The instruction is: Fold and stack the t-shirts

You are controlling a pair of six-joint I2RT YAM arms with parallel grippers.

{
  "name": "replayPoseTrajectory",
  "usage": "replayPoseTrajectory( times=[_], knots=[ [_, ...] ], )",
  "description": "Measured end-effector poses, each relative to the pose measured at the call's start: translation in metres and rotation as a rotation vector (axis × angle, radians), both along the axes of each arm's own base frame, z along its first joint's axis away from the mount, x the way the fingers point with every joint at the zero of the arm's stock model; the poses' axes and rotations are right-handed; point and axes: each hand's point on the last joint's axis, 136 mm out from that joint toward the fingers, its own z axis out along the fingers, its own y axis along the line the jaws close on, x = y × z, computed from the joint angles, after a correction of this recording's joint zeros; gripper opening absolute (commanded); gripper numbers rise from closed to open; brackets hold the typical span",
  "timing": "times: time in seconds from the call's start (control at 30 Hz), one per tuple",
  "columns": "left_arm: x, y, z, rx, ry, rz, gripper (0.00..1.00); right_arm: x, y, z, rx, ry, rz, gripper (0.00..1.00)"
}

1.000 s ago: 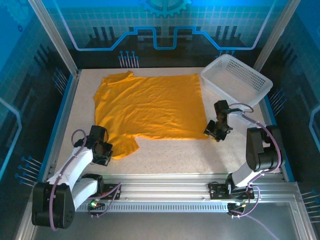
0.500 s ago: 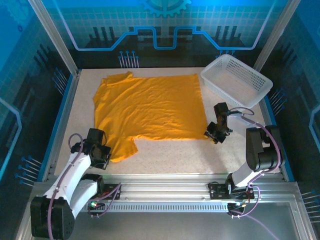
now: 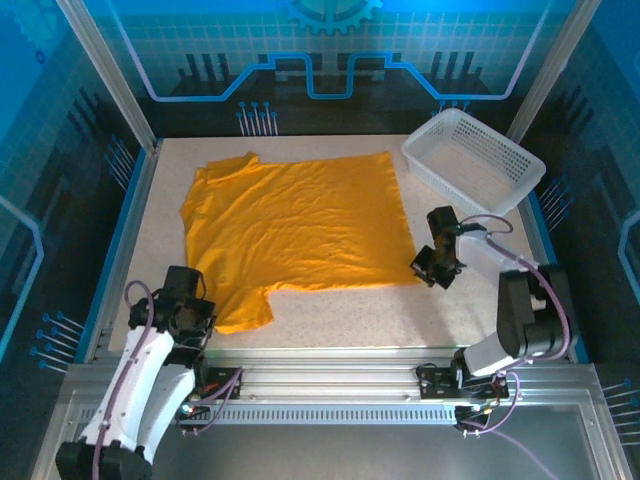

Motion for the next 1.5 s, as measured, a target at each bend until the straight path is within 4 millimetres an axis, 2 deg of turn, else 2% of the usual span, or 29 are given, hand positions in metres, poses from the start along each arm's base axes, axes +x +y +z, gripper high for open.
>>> replayPoseTrajectory(
  times=[0.17, 0.23, 0.3, 0.37, 0.57, 0.73, 0.8, 0.9, 1.03, 1.3, 1.5],
  knots=[
    [0.000, -0.003, 0.006, -0.016, -0.005, -0.010, 0.00, -0.020, 0.001, 0.008, 0.000, 0.002, 0.012, 0.00],
    [0.002, -0.003, 0.008, -0.014, 0.007, -0.018, 0.00, -0.020, 0.002, 0.007, 0.002, 0.006, 0.020, 0.00],
    [0.013, -0.004, 0.019, -0.009, 0.001, -0.036, 0.00, -0.016, 0.003, 0.008, -0.001, 0.019, 0.027, 0.00],
    [0.035, -0.004, 0.035, -0.001, -0.042, -0.058, 0.00, -0.004, 0.005, 0.013, 0.000, 0.016, 0.033, 0.00],
    [0.119, -0.004, 0.083, 0.036, -0.198, -0.115, 0.00, 0.057, 0.016, 0.048, 0.016, -0.081, 0.048, 0.00],
    [0.180, -0.002, 0.103, 0.071, -0.278, -0.166, 0.00, 0.094, 0.021, 0.060, 0.021, -0.109, 0.048, 0.00],
    [0.200, 0.002, 0.106, 0.084, -0.301, -0.173, 0.00, 0.105, 0.023, 0.060, 0.017, -0.109, 0.048, 0.00],
    [0.219, 0.011, 0.104, 0.102, -0.311, -0.178, 0.00, 0.116, 0.022, 0.057, 0.008, -0.099, 0.044, 0.00],
    [0.237, 0.019, 0.102, 0.121, -0.326, -0.186, 0.00, 0.126, 0.022, 0.052, -0.002, -0.084, 0.042, 0.00],
    [0.274, 0.026, 0.113, 0.163, -0.401, -0.234, 0.00, 0.142, 0.021, 0.046, -0.027, -0.069, 0.037, 0.00],
    [0.291, 0.029, 0.109, 0.189, -0.402, -0.287, 0.00, 0.144, 0.017, 0.046, -0.046, -0.067, 0.012, 0.00]
  ],
)
